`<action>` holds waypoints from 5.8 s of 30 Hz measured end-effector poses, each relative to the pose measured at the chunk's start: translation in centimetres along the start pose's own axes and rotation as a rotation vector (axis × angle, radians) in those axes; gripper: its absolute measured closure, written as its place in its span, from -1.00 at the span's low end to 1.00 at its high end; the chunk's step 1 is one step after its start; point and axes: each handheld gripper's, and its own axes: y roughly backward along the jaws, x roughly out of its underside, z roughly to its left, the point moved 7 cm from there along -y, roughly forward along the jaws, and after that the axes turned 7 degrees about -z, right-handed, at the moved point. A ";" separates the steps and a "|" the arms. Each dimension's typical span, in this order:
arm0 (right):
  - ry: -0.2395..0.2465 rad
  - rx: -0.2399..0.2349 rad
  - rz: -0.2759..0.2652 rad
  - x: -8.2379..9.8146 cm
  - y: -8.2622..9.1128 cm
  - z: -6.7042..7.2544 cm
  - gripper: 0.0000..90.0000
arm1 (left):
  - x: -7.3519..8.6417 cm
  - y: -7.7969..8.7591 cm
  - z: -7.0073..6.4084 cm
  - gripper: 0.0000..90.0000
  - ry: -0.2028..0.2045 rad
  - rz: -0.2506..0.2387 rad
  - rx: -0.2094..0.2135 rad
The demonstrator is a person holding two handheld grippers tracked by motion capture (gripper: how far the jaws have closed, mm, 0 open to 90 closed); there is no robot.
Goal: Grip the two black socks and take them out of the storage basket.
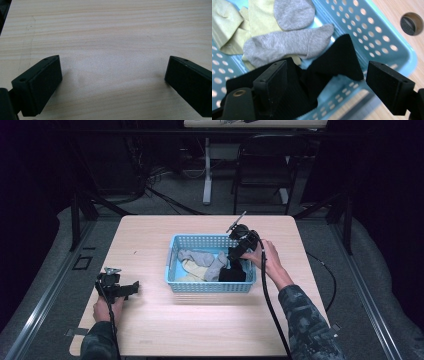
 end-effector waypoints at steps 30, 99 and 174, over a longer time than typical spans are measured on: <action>-0.147 -0.012 -0.003 0.2 -1.3 -0.5 0.72 | 0.0 0.0 0.0 -0.98 0.000 -0.001 0.000; -0.135 -0.002 -0.291 -3.9 14.1 -1.4 0.76 | 0.0 0.0 0.0 -0.97 0.000 0.000 -0.002; -0.431 0.095 -0.121 13.1 10.2 -9.2 -0.64 | 0.0 0.0 0.0 -0.97 0.000 0.000 -0.002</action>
